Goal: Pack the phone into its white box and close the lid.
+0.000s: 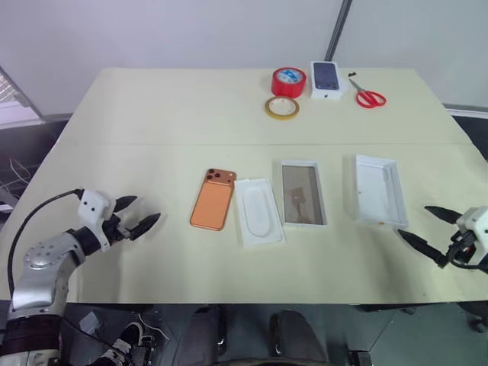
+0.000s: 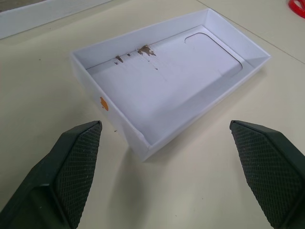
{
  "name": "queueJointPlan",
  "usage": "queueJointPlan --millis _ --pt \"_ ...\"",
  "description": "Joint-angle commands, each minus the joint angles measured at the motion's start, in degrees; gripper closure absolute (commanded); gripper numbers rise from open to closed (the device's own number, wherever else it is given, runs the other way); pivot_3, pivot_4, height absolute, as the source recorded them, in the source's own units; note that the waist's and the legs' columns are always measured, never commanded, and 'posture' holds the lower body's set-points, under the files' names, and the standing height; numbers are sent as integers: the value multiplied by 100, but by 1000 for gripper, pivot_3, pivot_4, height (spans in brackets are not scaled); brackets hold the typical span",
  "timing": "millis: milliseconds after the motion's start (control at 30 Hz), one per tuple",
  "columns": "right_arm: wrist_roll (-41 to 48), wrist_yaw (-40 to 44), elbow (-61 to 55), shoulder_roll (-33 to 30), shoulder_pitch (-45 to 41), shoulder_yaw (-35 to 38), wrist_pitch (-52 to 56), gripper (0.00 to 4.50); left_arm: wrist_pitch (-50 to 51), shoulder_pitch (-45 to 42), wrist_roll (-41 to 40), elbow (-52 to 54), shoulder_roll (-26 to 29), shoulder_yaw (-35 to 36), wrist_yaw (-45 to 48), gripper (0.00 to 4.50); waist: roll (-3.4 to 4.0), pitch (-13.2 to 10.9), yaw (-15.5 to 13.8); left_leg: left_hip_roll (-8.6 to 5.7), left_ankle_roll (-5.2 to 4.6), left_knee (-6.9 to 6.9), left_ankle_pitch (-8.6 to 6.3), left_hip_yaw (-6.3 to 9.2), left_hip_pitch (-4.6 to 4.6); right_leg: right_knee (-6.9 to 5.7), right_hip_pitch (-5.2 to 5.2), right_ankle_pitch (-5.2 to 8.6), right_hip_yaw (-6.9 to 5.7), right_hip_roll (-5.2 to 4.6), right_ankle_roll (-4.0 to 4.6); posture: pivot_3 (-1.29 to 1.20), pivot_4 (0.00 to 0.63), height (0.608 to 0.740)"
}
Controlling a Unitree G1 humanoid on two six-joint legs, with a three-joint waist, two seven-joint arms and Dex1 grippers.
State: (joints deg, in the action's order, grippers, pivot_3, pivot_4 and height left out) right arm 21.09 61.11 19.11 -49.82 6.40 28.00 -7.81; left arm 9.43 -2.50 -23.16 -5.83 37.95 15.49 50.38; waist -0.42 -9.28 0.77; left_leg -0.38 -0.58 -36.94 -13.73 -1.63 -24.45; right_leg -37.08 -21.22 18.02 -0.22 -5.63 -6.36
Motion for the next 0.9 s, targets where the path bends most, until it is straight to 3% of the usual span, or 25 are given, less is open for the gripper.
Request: queueJointPlan --millis 33,767,900 --pt "136 73 5 -120 -19 217 -8 0 -141 -57 -47 189 49 118 41 54 0 0 0 0 0 0 0 0 0 0 0 0 0 0 0 0 150 728" --pt "5 167 133 -89 -247 37 -150 0 -644 -313 254 10 88 -37 144 54 1 0 -6 0 0 -1 0 0 0 1 1 0 0 0 0 0 150 728" --pt "27 138 -74 -107 -396 -39 -48 0 -114 -413 42 154 148 -162 313 54 1 0 -2 0 0 -1 0 0 0 1 1 0 0 0 0 0 150 728"
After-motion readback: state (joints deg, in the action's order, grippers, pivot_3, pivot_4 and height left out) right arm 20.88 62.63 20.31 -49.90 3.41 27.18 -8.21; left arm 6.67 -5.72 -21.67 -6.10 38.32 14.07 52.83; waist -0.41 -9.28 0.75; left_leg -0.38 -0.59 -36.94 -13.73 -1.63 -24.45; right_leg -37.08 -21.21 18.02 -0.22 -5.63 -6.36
